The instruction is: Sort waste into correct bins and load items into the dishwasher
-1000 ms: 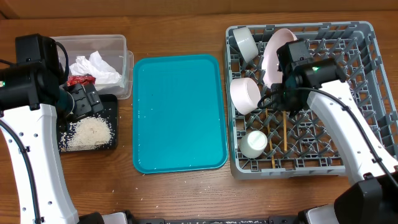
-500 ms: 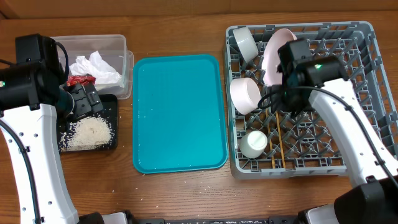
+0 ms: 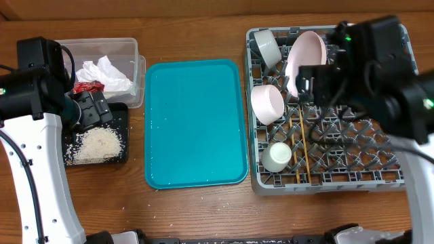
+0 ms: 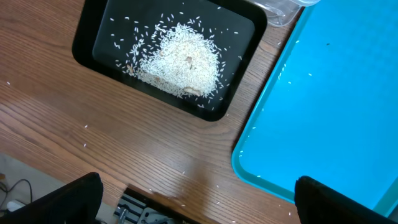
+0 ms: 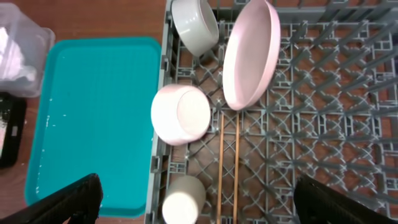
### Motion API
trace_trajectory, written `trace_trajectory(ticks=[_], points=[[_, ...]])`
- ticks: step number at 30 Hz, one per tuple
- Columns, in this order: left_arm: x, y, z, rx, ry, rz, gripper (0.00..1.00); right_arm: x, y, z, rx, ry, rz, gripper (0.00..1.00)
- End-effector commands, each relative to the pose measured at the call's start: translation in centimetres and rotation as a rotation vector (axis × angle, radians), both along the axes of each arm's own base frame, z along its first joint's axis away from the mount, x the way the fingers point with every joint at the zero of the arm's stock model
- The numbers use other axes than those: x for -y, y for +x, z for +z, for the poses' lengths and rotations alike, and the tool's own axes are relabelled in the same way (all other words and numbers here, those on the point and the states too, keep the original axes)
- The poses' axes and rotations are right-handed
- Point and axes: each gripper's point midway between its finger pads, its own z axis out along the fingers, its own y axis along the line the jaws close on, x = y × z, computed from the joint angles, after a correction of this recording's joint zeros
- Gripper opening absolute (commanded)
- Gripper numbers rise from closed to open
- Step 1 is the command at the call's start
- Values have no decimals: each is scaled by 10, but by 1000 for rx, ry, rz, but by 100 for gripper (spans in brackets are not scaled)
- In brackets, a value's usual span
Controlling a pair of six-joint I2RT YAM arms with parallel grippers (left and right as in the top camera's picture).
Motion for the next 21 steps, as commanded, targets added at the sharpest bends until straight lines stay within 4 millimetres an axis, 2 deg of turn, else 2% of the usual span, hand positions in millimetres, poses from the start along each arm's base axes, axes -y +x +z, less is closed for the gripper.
trace_trajectory(ticks=[1, 5, 15, 18, 21], points=[[0, 1, -1, -4, 5, 5, 100, 5, -15, -7, -63, -20, -4, 100], [0, 1, -1, -4, 5, 4, 100, 15, -20, 1, -41, 16, -74, 100], [0, 1, -1, -5, 6, 5, 100, 39, -7, 65, 350, 57, -92, 100], [0, 1, -1, -4, 5, 5, 100, 45, -6, 69, 472, 104, -104, 100], [0, 1, -1, -4, 5, 5, 100, 50, -7, 58, 567, 132, -114, 100]])
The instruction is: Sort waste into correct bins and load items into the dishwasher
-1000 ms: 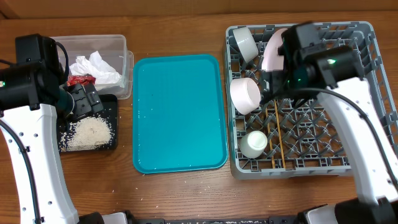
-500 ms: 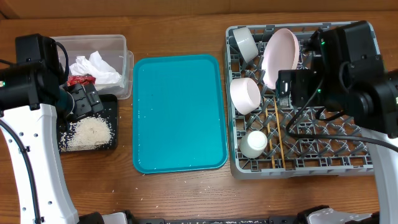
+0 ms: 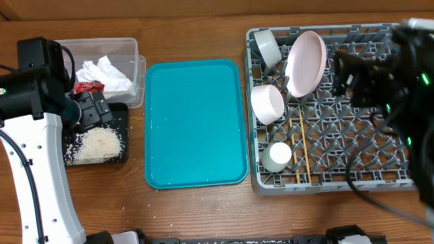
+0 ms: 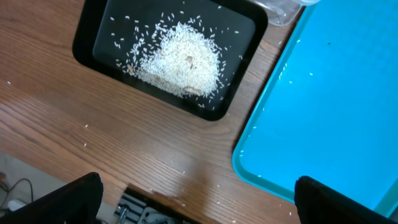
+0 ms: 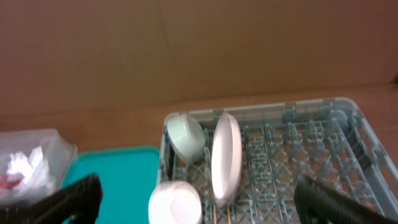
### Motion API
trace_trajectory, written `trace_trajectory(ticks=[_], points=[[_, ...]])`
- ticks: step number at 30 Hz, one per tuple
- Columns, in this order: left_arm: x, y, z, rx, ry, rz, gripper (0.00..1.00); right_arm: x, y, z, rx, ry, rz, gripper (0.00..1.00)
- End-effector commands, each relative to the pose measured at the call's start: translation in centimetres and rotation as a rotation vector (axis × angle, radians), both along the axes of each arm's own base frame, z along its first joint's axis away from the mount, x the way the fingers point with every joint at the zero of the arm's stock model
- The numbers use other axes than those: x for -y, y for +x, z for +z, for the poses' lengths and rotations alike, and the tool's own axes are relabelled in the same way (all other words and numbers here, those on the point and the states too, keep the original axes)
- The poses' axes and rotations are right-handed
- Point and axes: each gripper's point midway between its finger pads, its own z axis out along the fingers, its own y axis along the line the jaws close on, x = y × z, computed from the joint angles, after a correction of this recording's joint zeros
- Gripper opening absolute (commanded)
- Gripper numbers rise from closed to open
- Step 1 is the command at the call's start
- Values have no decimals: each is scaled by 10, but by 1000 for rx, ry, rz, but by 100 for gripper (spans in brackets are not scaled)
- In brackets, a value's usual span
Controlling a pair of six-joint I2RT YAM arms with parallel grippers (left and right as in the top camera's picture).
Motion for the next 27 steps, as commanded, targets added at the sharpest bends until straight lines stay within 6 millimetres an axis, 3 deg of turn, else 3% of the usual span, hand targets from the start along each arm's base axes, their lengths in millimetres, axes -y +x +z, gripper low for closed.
trace_trajectory(ticks=[1, 10, 19, 27], points=[[0, 2, 0, -2, 5, 5, 100, 6, -8, -30, 49, 14, 2, 100], [0, 2, 0, -2, 5, 5, 100, 16, -34, -110, 225, 49, 7, 100], [0, 2, 0, -2, 5, 5, 100, 20, -45, -192, 355, 48, -7, 100], [0, 2, 0, -2, 5, 5, 100, 21, -51, -233, 375, 48, -7, 100]])
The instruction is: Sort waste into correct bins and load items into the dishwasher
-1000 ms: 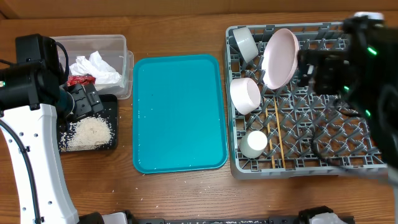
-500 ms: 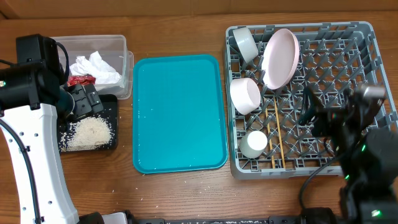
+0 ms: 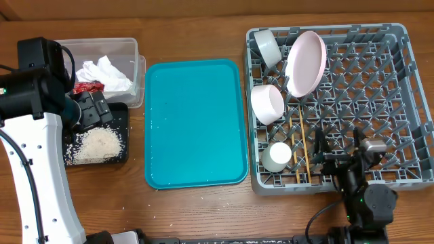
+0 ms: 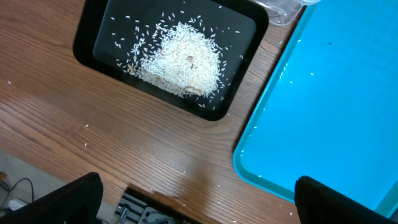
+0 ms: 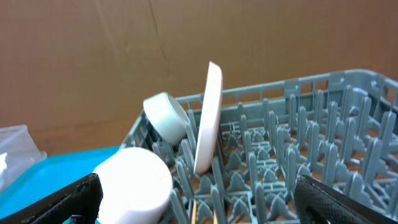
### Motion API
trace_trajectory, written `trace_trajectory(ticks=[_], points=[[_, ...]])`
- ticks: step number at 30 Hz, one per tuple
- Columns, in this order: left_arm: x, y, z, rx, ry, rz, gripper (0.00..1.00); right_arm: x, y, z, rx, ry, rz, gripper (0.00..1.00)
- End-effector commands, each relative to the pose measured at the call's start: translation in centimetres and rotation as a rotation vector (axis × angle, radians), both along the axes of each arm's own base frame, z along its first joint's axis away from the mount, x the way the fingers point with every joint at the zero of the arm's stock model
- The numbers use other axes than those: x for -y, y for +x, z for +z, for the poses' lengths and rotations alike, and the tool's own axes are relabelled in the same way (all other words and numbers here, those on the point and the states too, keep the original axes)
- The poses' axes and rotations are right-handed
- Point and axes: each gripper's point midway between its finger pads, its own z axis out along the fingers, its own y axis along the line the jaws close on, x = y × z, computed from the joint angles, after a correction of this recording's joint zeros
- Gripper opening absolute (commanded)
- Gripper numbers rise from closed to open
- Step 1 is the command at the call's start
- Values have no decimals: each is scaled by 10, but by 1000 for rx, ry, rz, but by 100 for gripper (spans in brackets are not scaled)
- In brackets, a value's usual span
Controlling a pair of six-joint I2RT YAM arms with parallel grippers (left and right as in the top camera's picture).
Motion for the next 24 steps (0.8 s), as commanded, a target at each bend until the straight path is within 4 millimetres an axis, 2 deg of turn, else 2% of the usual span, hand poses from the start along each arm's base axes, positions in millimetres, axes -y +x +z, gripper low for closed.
trace_trajectory(ticks=[1, 6, 24], points=[[1, 2, 0, 0, 3, 4, 100, -1, -4, -8, 30, -6, 5, 100], [1, 2, 0, 0, 3, 4, 100, -1, -7, -28, 48, -5, 5, 100], [1, 2, 0, 0, 3, 4, 100, -1, -8, -28, 44, -2, 7, 100]])
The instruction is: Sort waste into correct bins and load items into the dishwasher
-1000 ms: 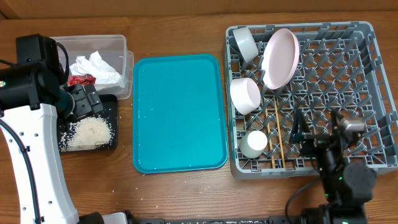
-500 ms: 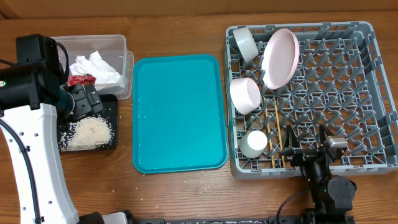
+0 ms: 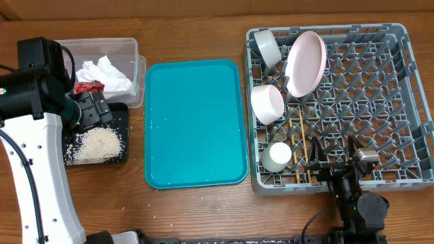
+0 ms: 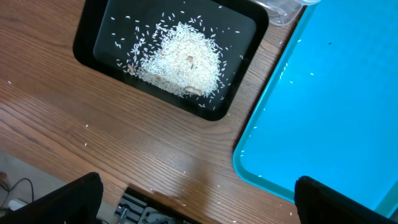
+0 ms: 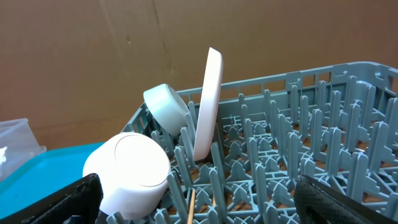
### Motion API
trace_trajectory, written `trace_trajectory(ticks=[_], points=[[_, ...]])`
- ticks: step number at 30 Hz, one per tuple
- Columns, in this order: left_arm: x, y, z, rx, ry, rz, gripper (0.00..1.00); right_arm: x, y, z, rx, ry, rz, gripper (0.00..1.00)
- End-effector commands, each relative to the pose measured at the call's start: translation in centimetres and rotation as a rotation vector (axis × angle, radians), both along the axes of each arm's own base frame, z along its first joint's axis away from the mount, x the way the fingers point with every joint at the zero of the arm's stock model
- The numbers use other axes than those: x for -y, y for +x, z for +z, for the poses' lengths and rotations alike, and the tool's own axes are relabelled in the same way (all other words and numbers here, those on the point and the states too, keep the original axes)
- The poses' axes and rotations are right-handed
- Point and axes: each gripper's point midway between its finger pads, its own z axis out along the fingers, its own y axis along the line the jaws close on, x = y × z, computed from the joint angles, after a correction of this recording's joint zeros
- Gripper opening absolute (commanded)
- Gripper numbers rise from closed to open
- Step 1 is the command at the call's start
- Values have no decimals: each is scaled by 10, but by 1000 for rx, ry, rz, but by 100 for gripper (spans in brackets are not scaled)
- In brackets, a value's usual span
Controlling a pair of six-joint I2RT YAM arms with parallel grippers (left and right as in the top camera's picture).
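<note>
The grey dish rack (image 3: 397, 102) holds a grey bowl (image 3: 268, 46), a pink plate (image 3: 305, 62) on edge, a white bowl (image 3: 268, 103), a white cup (image 3: 277, 156) and chopsticks (image 3: 299, 146). The teal tray (image 3: 195, 122) is bare. My right gripper (image 5: 199, 202) sits low at the rack's front edge, open and empty, facing the cup (image 5: 127, 171) and plate (image 5: 208, 112). My left gripper (image 4: 196, 202) hangs open and empty over the table, near the black tray of rice (image 4: 171, 56).
A clear bin (image 3: 129, 51) with crumpled white paper and a red wrapper stands at the back left, behind the black rice tray (image 3: 121, 129). Loose rice grains dot the wood around the teal tray (image 4: 336, 93). The right arm's base (image 3: 359, 203) is at the table's front edge.
My right arm has settled a little lower at the front of the rack, and its view now looks slightly down onto the cup's base. The left arm and all objects stay put.
My right gripper was open above the rack by the pink plate. It then stood higher at the rack's right side, then low at the rack's front edge, where it remains. The left gripper stayed open beside the rice tray throughout.
</note>
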Motion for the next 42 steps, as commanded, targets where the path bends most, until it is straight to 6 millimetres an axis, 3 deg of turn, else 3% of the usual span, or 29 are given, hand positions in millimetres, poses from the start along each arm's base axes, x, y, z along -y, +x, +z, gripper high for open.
trace_trajectory(ticks=[1, 14, 18, 24, 28, 31, 35, 38, 42], points=[[1, 2, 0, 0, 3, 4, 100, 0, 0, -1, 8, -3, 0, 100], [0, 2, 0, 0, 4, 5, 100, 0, 0, -1, 8, -3, 0, 100], [-23, -4, 6, -22, 142, 38, 100, 0, 0, -1, 8, -3, 0, 100], [-27, -9, 17, 18, 177, 47, 100, 0, 0, -1, 8, -3, 0, 100], [-22, 3, 40, 187, 169, 49, 100, 0, 0, -1, 8, -3, 0, 100], [-13, 23, 66, 419, 137, 26, 100, 0, 0, -1, 8, -3, 0, 100], [4, 43, 86, 683, 128, -104, 100, 0, 0, -1, 8, -3, 0, 100], [19, 54, 88, 859, 153, -236, 100, 0, 0, -1, 8, -3, 0, 100], [30, 45, 65, 1008, 210, -330, 100, 0, 0, -1, 8, -3, 0, 100]])
